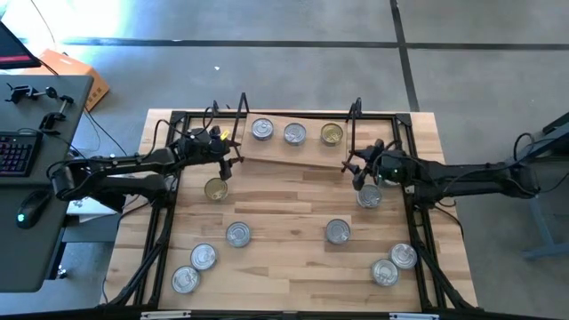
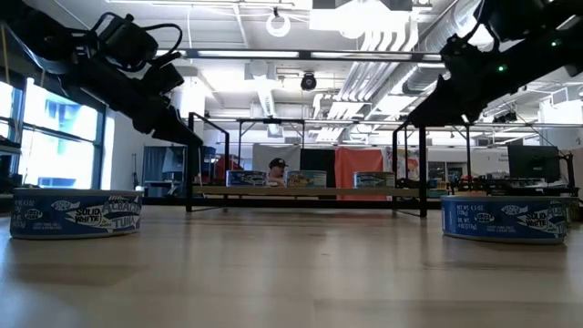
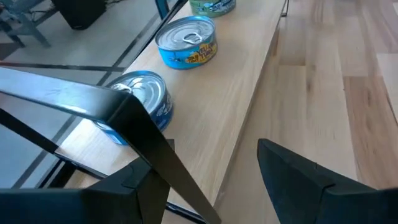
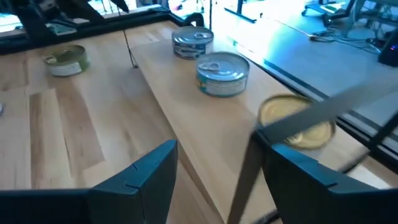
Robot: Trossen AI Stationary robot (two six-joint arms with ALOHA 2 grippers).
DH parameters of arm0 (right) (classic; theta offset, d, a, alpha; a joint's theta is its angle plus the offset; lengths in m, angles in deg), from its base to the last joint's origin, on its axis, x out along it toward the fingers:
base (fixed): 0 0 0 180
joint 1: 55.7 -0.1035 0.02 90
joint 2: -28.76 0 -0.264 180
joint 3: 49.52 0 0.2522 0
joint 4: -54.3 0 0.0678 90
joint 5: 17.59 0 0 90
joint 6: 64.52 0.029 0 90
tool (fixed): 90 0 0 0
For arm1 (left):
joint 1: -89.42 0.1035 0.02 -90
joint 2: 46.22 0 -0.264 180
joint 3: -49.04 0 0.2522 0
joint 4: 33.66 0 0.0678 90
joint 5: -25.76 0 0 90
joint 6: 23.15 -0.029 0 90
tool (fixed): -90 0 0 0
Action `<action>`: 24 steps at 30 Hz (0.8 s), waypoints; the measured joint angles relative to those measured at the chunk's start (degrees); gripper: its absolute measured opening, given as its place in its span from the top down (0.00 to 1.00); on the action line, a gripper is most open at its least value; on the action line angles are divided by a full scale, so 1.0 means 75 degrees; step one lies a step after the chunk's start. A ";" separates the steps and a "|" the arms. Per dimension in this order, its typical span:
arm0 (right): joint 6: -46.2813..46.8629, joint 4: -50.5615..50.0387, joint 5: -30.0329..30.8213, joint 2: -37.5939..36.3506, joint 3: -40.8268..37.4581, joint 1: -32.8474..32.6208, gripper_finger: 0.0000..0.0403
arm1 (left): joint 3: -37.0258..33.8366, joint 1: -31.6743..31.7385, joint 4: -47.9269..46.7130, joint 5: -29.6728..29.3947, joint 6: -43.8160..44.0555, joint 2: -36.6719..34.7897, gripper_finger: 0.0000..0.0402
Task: Stack canned seafood by type on shelf
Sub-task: Adjust the shelf on the table
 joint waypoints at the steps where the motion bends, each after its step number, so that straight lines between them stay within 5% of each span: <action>1: -0.0022 0.0121 -0.0092 0.0107 0.0000 0.0068 0.46 | 0.0000 -0.0041 0.0003 -0.0002 0.0002 -0.0001 0.45; 8: -0.0142 0.0571 -0.0295 0.0847 0.0000 0.0346 0.46 | 0.0000 -0.0506 -0.0009 -0.0133 0.0058 -0.0006 0.45; 24: -0.0395 0.2253 -0.0760 0.2643 0.0000 0.1138 0.46 | 0.0003 -0.1673 -0.0893 -0.2192 0.0666 -0.0006 0.45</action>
